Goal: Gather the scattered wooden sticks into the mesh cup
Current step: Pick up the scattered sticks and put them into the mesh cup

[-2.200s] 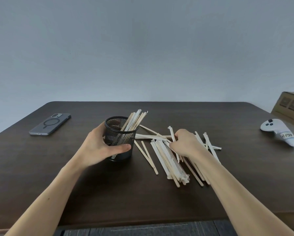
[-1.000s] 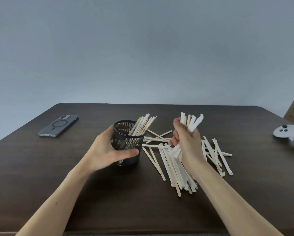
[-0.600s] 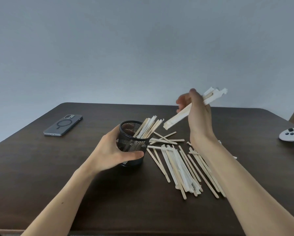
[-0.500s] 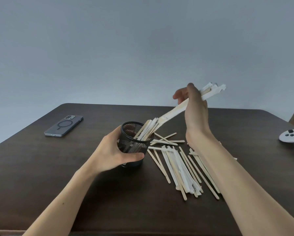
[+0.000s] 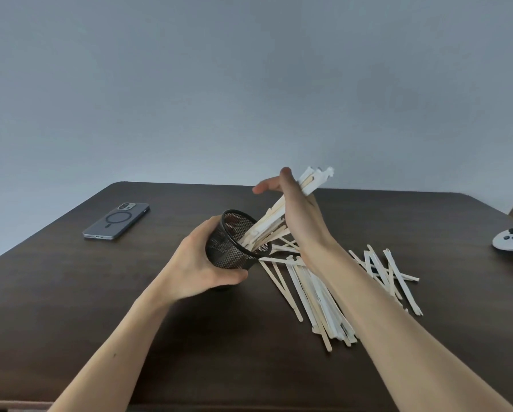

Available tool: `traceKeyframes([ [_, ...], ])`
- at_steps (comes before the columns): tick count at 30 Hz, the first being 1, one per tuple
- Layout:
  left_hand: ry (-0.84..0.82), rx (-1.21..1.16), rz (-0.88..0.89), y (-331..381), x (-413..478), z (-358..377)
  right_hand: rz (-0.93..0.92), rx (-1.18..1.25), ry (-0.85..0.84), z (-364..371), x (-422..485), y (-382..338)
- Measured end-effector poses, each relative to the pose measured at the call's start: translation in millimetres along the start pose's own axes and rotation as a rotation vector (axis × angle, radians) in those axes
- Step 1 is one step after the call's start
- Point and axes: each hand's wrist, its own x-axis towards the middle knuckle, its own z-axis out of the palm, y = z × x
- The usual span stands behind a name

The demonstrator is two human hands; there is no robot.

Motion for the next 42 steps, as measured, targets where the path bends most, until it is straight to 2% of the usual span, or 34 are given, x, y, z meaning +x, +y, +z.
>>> traceKeyframes([
  [4, -0.021, -0.004, 0.001, 0, 0, 0, 0.027, -0.132, -0.130, 0, -1, 7],
  [6, -0.023, -0.019, 0.000, 1, -1, 0, 0.047, -0.175, -0.144, -3, 0, 12],
  [8, -0.005, -0.041, -0.002, 0, 1, -1, 0.059, -0.138, -0.079, -11, 3, 15],
  [12, 0.010, -0.055, -0.012, -2, 1, -2, 0.081, 0.094, 0.063, -26, 2, 21],
  [14, 0.009, -0.052, -0.020, -4, 1, -3, 0.089, 0.083, 0.117, -34, -2, 32],
  [15, 0.010, -0.050, -0.023, -4, 1, -3, 0.102, 0.007, 0.147, -39, -7, 38],
  [16, 0.011, -0.049, -0.027, -5, 2, -3, 0.098, -0.167, 0.157, -45, -12, 44],
  [19, 0.010, -0.040, -0.041, -5, 2, -3, 0.104, -1.033, -0.009, -62, -33, 54],
  [20, 0.006, -0.033, -0.046, -6, 3, -3, 0.140, -1.227, -0.081, -63, -39, 54],
  [23, 0.000, -0.021, -0.054, -7, 2, -2, 0.182, -1.439, -0.218, -57, -45, 53],
  [28, 0.005, -0.027, -0.070, -8, 2, 0, 0.117, -1.343, -0.164, -54, -37, 58],
  [34, 0.007, -0.040, -0.085, -10, 2, -1, 0.232, -1.108, -0.165, -61, -25, 70],
  [38, 0.000, -0.046, -0.079, -9, 2, -1, 0.329, -0.759, -0.134, -68, -20, 75],
  [42, 0.003, -0.043, -0.077, -9, 2, -2, 0.388, -0.335, 0.002, -73, -17, 67],
])
